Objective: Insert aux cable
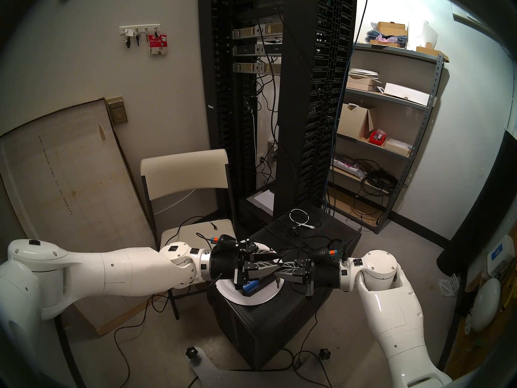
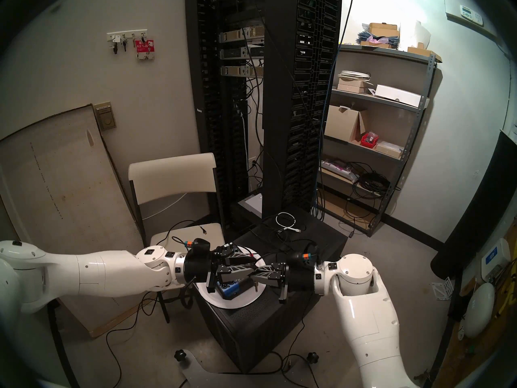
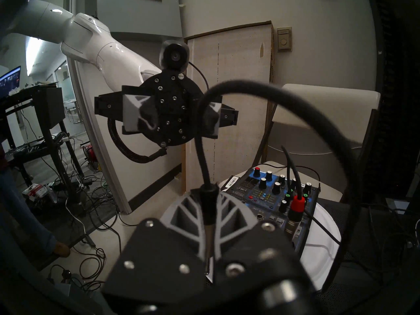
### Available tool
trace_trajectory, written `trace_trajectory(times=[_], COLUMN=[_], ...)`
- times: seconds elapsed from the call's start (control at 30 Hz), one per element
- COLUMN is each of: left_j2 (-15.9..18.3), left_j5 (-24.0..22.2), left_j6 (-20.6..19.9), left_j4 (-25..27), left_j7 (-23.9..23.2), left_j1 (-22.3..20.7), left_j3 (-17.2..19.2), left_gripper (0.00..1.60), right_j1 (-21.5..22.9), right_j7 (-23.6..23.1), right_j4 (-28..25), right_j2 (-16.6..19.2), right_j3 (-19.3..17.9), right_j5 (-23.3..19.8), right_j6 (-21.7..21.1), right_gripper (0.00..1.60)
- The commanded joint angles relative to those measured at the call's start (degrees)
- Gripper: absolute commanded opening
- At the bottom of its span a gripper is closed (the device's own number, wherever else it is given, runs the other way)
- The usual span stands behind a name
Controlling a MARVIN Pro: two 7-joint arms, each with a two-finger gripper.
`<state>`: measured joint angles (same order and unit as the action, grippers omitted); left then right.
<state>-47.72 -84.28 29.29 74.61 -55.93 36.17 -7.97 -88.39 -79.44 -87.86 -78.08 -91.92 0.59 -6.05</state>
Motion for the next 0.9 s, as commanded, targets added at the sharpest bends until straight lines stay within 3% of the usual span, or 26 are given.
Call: trace_trajectory(times=[0.0,0.17,0.2,0.5,0.73,0.87], left_j2=[-1.0,-1.7,-1.8,-2.1,-2.4,-2.6], left_j5=[0.0,-0.1,-0.2,-0.3,-0.3,-0.4], left_j6=[0.0,-0.1,-0.1,-0.3,0.0,0.1], left_j4=[-0.9,-2.0,-2.3,-3.0,-3.5,-3.7], left_j7=[0.1,0.1,0.0,-0.5,-0.6,-0.6], left_j1=[0.0,0.3,0.3,0.4,0.7,0.6], left_j3=[0.1,-0.1,-0.1,-0.1,-0.1,0.0], left_gripper=[0.88,0.94,1.04,0.99,0.72,0.65], right_j1=[0.7,0.8,0.8,0.8,0.8,1.0], right_j7=[-0.1,-0.3,-0.4,-0.7,-1.1,-1.1], right_j4=[-0.7,-0.6,-0.6,-0.6,-0.7,-0.4], right_j2=[-0.4,-0.5,-0.5,-0.7,-0.8,-1.2], right_j3=[-0.2,-0.4,-0.4,-0.7,-0.6,-0.3], right_j5=[-0.5,-0.6,-0.6,-0.4,-0.2,0.2], right_j6=[0.0,0.2,0.2,0.3,0.1,0.3], right_gripper=[0.0,0.0,0.0,0.0,0.0,0.0])
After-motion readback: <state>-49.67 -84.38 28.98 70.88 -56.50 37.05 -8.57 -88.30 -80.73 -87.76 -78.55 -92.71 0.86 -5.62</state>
